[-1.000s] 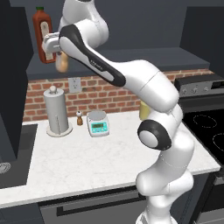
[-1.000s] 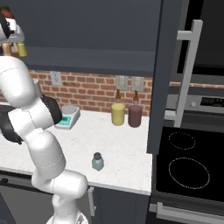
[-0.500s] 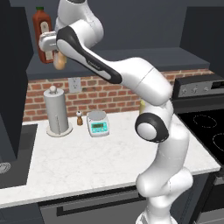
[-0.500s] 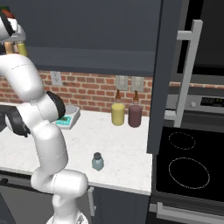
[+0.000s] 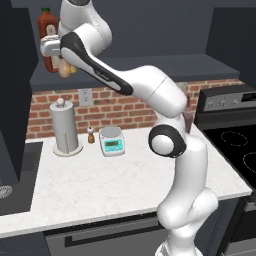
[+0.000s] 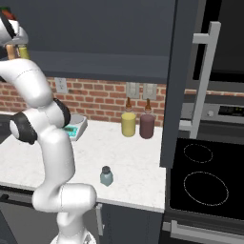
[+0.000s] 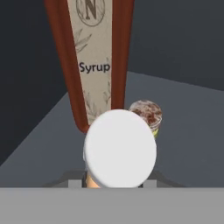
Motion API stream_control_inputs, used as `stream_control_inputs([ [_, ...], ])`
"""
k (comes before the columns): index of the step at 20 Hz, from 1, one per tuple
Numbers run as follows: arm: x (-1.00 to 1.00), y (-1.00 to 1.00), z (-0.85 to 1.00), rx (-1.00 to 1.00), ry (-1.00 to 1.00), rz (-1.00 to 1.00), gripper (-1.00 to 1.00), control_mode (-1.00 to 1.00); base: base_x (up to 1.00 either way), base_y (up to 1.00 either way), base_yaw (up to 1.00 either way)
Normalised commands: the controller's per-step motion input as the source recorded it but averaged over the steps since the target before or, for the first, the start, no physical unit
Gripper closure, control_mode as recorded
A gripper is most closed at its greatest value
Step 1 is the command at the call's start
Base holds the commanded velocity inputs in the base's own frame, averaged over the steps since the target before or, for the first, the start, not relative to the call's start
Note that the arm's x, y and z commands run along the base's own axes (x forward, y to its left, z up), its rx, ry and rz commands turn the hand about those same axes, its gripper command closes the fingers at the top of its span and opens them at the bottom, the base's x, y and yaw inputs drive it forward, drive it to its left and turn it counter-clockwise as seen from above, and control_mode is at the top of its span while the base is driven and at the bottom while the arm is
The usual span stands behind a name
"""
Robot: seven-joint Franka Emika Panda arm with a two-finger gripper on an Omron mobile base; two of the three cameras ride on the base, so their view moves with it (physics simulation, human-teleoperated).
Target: Put the shaker and condiment bottle from the counter next to their counterparts in the cabinet.
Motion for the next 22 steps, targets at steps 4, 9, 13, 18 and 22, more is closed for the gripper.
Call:
stream_control_inputs([
  [4,0.16,0.14,-0.08,0.00,0.00,-0.04,1.00,-1.00,0.00,0.00,0.00],
  [9,0.12,0.10,-0.18,0.00,0.00,-0.03,1.00,-1.00,0.00,0.00,0.00],
  [13,0.01,0.06,-0.30,0.00,0.00,0.00,1.00,-1.00,0.00,0.00,0.00],
  [18,0.00,0.00,-0.36,0.00,0.00,0.00,1.00,-1.00,0.00,0.00,0.00],
  [22,0.00,0.00,-0.37,0.01,0.00,0.00,1.00,-1.00,0.00,0.00,0.00],
])
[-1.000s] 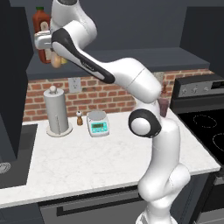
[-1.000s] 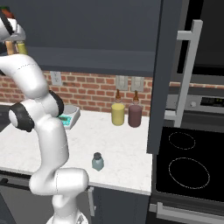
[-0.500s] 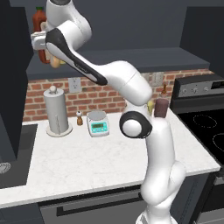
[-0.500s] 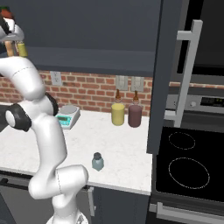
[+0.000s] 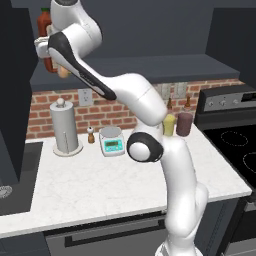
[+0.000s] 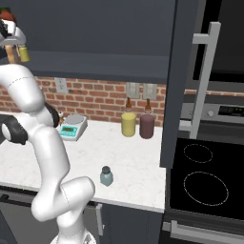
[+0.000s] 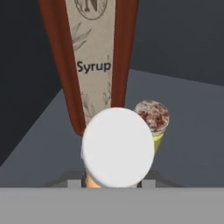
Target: Put the shaker and condiment bottle from the counter next to their counterparts in the cabinet.
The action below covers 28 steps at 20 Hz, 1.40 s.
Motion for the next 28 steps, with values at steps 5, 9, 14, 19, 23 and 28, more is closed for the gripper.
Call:
stream_control_inputs([
  [5,0.00,0.00,-0.34,0.03,0.00,0.00,1.00,-1.00,0.00,0.00,0.00],
  [9,0.00,0.00,-0.36,0.00,0.00,0.00,1.00,-1.00,0.00,0.00,0.00],
  [14,0.00,0.02,-0.34,0.00,0.00,0.00,-1.00,-1.00,0.00,0.00,0.00],
  [19,0.01,0.00,-0.26,0.08,0.00,0.00,-1.00,-1.00,0.00,0.00,0.00],
  [23,0.00,0.00,-0.25,0.05,0.00,0.00,-1.00,-1.00,0.00,0.00,0.00],
  [28,-0.03,0.00,-0.22,0.05,0.00,0.00,-1.00,-1.00,0.00,0.00,0.00],
])
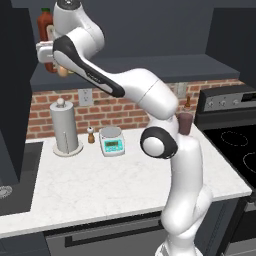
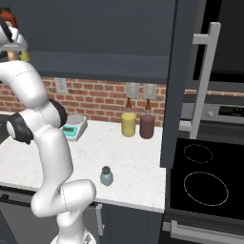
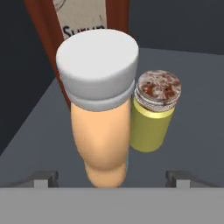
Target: Put the shaker and condiment bottle from the counter next to their counterparts in the cabinet.
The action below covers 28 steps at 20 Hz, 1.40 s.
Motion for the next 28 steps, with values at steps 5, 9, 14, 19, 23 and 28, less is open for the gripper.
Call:
stream_control_inputs([
  [5,-0.21,0.00,-0.10,0.07,-0.04,0.00,-1.00,-1.00,0.00,0.00,0.00],
  [9,-0.41,0.00,0.00,0.06,-0.09,0.00,-1.00,-1.00,0.00,0.00,0.00],
  [14,-0.58,-0.03,0.00,0.04,-0.13,0.00,-1.00,-1.00,0.00,0.00,0.00],
  [19,-0.69,-0.20,0.00,0.05,-0.15,0.00,-1.00,-1.00,0.00,0.00,0.00],
  [23,-0.72,-0.56,-0.02,0.09,-0.09,0.00,-1.00,-1.00,0.00,0.00,0.00],
  [28,-0.71,-0.94,-0.23,0.15,-0.02,0.00,-1.00,-1.00,0.00,0.00,0.00],
])
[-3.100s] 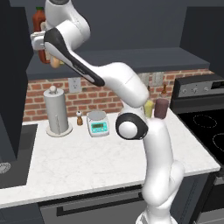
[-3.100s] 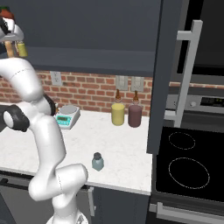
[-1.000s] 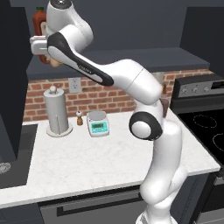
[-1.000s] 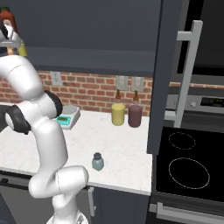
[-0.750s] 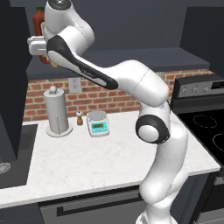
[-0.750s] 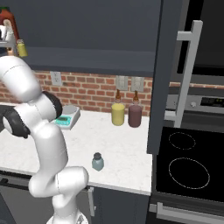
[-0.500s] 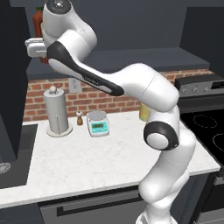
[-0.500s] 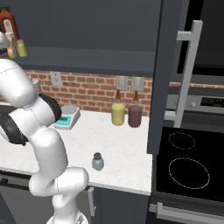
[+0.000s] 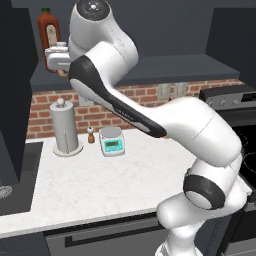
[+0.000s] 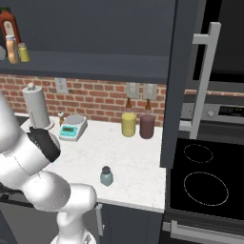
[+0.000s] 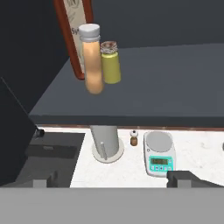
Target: Put the shaker and condiment bottle from the counter next to their counterparts in the cabinet.
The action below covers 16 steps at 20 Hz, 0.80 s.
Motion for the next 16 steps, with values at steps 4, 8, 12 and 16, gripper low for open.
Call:
stream_control_inputs([
  [4,-0.67,-1.00,-0.33,0.17,0.00,0.00,-1.00,-1.00,0.00,0.00,0.00],
  [8,-0.70,-0.90,-0.27,0.15,-0.01,0.00,-1.00,-1.00,0.00,0.00,0.00],
  [12,-0.71,-0.56,-0.28,0.07,-0.04,0.00,-1.00,-1.00,0.00,0.00,0.00],
  [16,-0.69,-0.38,-0.47,0.00,-0.04,0.00,-1.00,-1.00,0.00,0.00,0.00],
])
